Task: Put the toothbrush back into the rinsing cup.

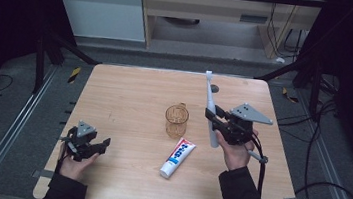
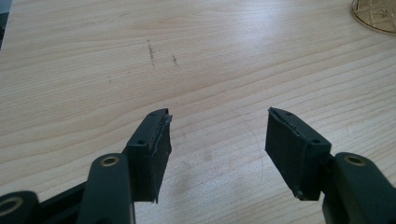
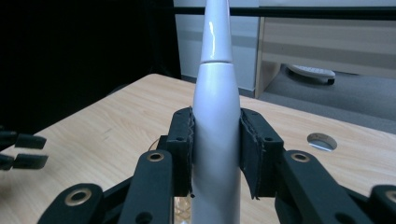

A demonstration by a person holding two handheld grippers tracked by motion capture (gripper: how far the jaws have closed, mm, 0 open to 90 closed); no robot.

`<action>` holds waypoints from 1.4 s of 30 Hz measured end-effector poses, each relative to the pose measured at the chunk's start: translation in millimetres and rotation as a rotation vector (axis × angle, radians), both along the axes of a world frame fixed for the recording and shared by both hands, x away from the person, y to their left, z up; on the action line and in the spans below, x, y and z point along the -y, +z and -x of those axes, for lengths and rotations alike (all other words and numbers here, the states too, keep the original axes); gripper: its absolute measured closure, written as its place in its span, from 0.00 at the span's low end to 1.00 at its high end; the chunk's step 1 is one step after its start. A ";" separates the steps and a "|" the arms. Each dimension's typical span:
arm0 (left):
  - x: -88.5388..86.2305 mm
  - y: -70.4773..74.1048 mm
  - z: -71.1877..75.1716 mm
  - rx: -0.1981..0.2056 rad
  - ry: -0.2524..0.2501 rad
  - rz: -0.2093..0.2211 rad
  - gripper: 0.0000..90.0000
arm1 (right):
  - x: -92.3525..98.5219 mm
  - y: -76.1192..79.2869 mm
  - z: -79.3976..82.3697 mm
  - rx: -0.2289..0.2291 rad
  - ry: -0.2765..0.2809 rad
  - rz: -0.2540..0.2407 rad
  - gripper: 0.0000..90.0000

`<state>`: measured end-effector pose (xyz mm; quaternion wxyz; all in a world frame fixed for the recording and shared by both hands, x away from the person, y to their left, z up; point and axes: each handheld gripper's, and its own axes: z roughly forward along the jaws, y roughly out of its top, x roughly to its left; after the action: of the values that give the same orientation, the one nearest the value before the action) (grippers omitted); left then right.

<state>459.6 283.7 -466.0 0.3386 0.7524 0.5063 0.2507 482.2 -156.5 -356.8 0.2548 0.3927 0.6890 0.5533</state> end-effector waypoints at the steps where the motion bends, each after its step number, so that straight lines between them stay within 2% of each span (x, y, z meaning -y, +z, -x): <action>1: -0.1 0.1 0.0 0.000 0.001 0.000 0.44 | -1.2 0.2 -1.6 0.003 -0.005 -0.006 0.74; 11: -1.2 0.0 -0.3 0.000 0.002 0.004 0.44 | -10.7 3.1 -17.6 0.041 -0.048 -0.070 0.74; 23: -1.6 0.7 0.0 0.004 0.003 0.011 0.44 | -29.0 12.6 -39.2 0.085 -0.078 -0.101 0.74; 33: -1.7 1.0 0.1 0.007 0.003 0.015 0.44 | -39.5 12.0 -55.8 0.117 -0.101 -0.133 0.74; 42: -2.1 1.4 0.1 0.008 0.005 0.021 0.44 | -44.6 7.8 -69.4 0.123 -0.121 -0.168 0.74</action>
<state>459.5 285.8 -464.6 0.3479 0.7467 0.5093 0.2490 551.5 -112.0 -349.0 0.2954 0.4189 0.5984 0.6159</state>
